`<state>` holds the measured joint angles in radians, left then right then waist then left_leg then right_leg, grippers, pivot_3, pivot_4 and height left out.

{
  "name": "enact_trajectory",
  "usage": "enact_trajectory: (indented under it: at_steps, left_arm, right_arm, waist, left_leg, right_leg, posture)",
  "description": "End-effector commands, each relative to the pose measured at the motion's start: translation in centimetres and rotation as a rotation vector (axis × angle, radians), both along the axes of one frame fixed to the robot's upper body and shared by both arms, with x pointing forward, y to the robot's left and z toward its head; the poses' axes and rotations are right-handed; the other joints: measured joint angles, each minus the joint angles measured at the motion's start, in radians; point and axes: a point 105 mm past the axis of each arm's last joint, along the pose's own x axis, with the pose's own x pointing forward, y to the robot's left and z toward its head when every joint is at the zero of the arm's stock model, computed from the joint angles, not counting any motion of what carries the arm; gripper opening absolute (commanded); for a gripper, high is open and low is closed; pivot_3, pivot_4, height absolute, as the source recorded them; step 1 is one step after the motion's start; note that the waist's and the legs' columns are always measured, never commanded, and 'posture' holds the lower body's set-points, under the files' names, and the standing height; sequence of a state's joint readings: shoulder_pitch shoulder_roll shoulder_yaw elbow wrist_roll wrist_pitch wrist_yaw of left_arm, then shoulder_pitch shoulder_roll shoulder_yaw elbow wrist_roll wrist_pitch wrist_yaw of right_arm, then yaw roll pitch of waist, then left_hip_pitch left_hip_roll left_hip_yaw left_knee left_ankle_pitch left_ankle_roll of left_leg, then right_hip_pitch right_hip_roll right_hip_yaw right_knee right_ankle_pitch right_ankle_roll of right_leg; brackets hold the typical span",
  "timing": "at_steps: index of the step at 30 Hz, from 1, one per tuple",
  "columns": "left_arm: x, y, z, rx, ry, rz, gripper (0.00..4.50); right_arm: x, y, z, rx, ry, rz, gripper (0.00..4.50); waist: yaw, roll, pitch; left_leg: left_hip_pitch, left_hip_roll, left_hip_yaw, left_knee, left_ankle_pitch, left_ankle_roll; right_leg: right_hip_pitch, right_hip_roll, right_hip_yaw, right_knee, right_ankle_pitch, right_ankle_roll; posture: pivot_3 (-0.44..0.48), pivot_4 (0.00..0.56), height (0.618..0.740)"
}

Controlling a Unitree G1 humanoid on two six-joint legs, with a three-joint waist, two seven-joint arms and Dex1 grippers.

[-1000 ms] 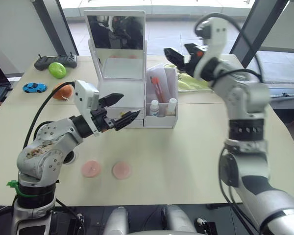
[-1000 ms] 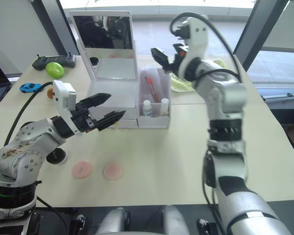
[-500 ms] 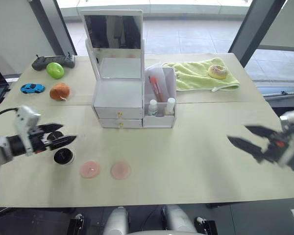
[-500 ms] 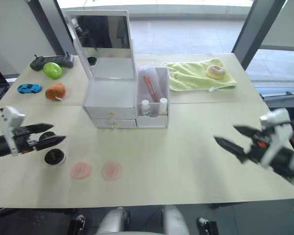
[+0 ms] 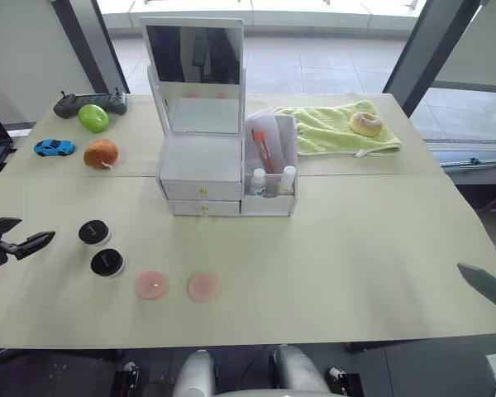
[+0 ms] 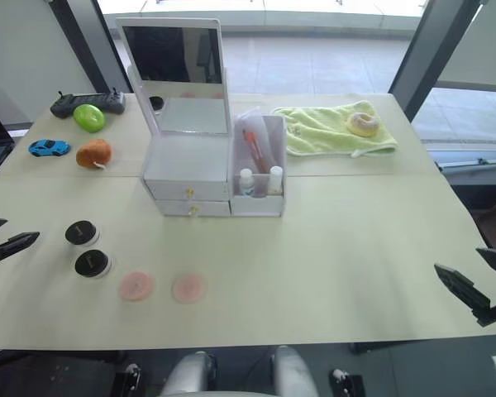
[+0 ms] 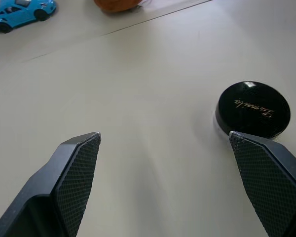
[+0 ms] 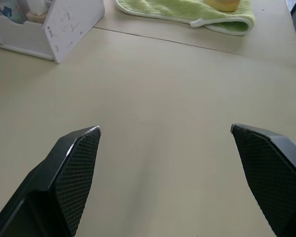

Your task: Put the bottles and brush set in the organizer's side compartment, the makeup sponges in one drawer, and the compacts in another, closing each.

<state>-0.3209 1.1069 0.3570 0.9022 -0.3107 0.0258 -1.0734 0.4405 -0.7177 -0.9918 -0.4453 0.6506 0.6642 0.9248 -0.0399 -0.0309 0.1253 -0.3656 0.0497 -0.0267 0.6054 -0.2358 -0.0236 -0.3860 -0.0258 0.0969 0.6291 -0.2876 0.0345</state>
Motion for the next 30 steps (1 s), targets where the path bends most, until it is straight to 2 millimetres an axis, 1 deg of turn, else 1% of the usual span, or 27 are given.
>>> enact_trajectory:
  at_steps: [1, 4, 6, 8, 11, 14, 16, 18, 20, 21, 23, 24, 25, 27, 28, 30]
  left_arm:
    - [-0.1, 0.5, 1.5, 0.039, -0.032, -0.007, 4.5]
    - [-0.1, 0.0, 1.4, 0.029, -0.026, -0.035, 4.5]
    - [0.1, -0.9, 1.2, 0.013, -0.019, -0.082, 4.5]
    - [0.4, -2.2, 1.1, 0.004, -0.011, -0.139, 4.5]
    - [1.0, -5.5, 0.7, -0.029, -0.008, -0.249, 4.5]
    - [1.2, -9.8, 0.3, -0.093, -0.019, -0.36, 4.5]
    - [0.9, -12.7, 0.0, -0.144, -0.02, -0.423, 4.5]
    - [0.7, -15.9, -0.5, -0.188, -0.038, -0.452, 4.5]
    - [1.1, -18.9, -0.7, -0.254, -0.099, -0.423, 4.5]
    - [1.2, -20.0, -0.7, -0.282, -0.118, -0.397, 4.5]
    - [1.1, -22.5, -0.9, -0.339, -0.143, -0.342, 4.5]
    - [1.0, -24.3, -0.8, -0.362, -0.187, -0.307, 4.5]
    - [0.8, -25.4, -0.5, -0.38, -0.221, -0.28, 4.5]
    - [0.6, -26.7, -0.4, -0.351, -0.27, -0.213, 4.5]
    - [0.5, -27.0, -0.5, -0.321, -0.28, -0.194, 4.5]
    - [0.1, -28.0, -0.4, -0.302, -0.327, -0.144, 4.5]
  right_arm:
    - [0.7, 0.5, 1.3, -0.034, -0.067, 0.015, 4.49]
    - [1.1, 1.0, 1.3, -0.033, -0.07, 0.023, 4.49]
    - [1.6, 1.7, 1.5, -0.033, -0.077, 0.043, 4.49]
    - [2.3, 2.9, 1.8, -0.032, -0.086, 0.081, 4.49]
    - [3.5, 6.0, 2.0, -0.021, -0.096, 0.177, 4.49]
    - [4.5, 9.8, 2.1, 0.008, -0.108, 0.297, 4.49]
    - [4.9, 12.1, 2.1, 0.024, -0.109, 0.369, 4.49]
    - [5.3, 14.6, 2.0, 0.033, -0.107, 0.459, 4.49]
    - [5.8, 16.5, 2.0, 0.046, -0.114, 0.524, 4.49]
    - [5.9, 17.1, 2.1, 0.047, -0.115, 0.545, 4.49]
    - [6.2, 18.0, 1.8, 0.025, -0.103, 0.581, 4.49]
    - [6.3, 18.4, 1.5, 0.008, -0.093, 0.599, 4.49]
    - [6.4, 18.6, 1.3, -0.003, -0.087, 0.61, 4.49]
    - [6.5, 19.1, 1.1, -0.011, -0.08, 0.635, 4.49]
    - [6.5, 19.3, 1.0, -0.012, -0.079, 0.644, 4.49]
    - [6.5, 19.9, 0.8, -0.011, -0.072, 0.668, 4.49]
  waist:
    - [0.0, 0.0, 0.0]
    - [0.0, 0.0, 0.0]
    - [0.0, 0.0, 0.0]
    - [-0.001, 0.0, -0.001]
    - [-0.001, 0.002, -0.001]
    - [-0.001, 0.002, -0.001]
    - [-0.001, 0.002, -0.001]
    - [-0.002, 0.001, -0.001]
    - [0.0, 0.002, -0.001]
    - [0.002, 0.002, -0.001]
    - [0.005, 0.0, -0.002]
    - [0.006, -0.001, -0.002]
    - [0.006, 0.0, -0.002]
    - [0.008, -0.002, -0.002]
    - [0.009, -0.002, -0.002]
    - [0.007, -0.001, -0.002]
  left_leg:
    - [0.0, 0.0, 0.0, 0.0, 0.0, 0.0]
    - [0.0, 0.0, 0.0, 0.0, 0.0, 0.0]
    - [0.0, 0.0, 0.0, 0.0, 0.0, 0.0]
    - [-0.001, 0.0, 0.001, 0.0, 0.0, 0.0]
    - [-0.002, 0.001, 0.001, 0.0, 0.0, 0.0]
    - [-0.003, 0.001, 0.002, 0.0, 0.0, 0.0]
    - [-0.004, 0.001, 0.001, 0.001, 0.0, 0.0]
    - [-0.004, 0.001, 0.001, 0.001, 0.0, 0.0]
    - [-0.003, 0.001, 0.001, 0.002, 0.0, 0.0]
    - [-0.004, 0.0, 0.0, 0.003, 0.0, 0.0]
    - [-0.003, 0.0, -0.001, 0.005, 0.0, 0.0]
    - [-0.004, 0.0, -0.001, 0.005, 0.0, 0.0]
    - [-0.004, 0.0, -0.001, 0.005, 0.0, 0.0]
    - [-0.004, -0.001, -0.001, 0.006, 0.0, 0.0]
    - [-0.004, -0.001, -0.001, 0.006, 0.0, 0.0]
    - [-0.002, -0.001, -0.002, 0.006, 0.0, 0.0]
  right_leg:
    - [0.0, 0.0, 0.0, 0.0, 0.0, 0.0]
    - [0.0, 0.0, 0.0, 0.001, 0.0, 0.0]
    - [0.0, 0.0, 0.0, 0.001, 0.0, 0.0]
    - [0.0, 0.0, 0.0, 0.001, 0.0, 0.0]
    - [0.001, 0.0, 0.001, 0.002, 0.001, 0.0]
    - [0.001, 0.0, 0.001, 0.002, 0.001, 0.0]
    - [0.001, 0.0, 0.001, 0.003, 0.001, 0.0]
    - [0.001, 0.0, 0.002, 0.002, 0.001, 0.0]
    - [0.002, 0.0, 0.002, 0.002, 0.001, 0.001]
    - [0.003, 0.0, 0.002, 0.002, 0.002, 0.002]
    - [0.003, 0.0, 0.002, 0.001, 0.002, 0.003]
    - [0.003, 0.001, 0.002, 0.001, 0.002, 0.003]
    - [0.003, 0.001, 0.001, 0.001, 0.002, 0.003]
    - [0.004, 0.0, 0.002, 0.0, 0.004, 0.002]
    - [0.006, 0.0, 0.002, 0.0, 0.007, -0.002]
    - [0.009, 0.001, 0.002, 0.0, 0.006, -0.002]
  posture:
    - [0.0, 0.15, 0.74]
    - [0.0, 0.15, 0.74]
    - [0.0, 0.15, 0.74]
    - [0.0, 0.15, 0.74]
    - [0.0, 0.15, 0.74]
    - [0.0, 0.15, 0.74]
    - [0.0, 0.15, 0.74]
    - [0.0, 0.15, 0.74]
    - [0.0, 0.15, 0.74]
    - [0.0, 0.15, 0.74]
    - [0.0, 0.15, 0.74]
    - [0.0, 0.15, 0.74]
    - [0.0, 0.15, 0.74]
    - [0.0, 0.15, 0.74]
    - [0.0, 0.15, 0.74]
    - [0.0, 0.15, 0.74]
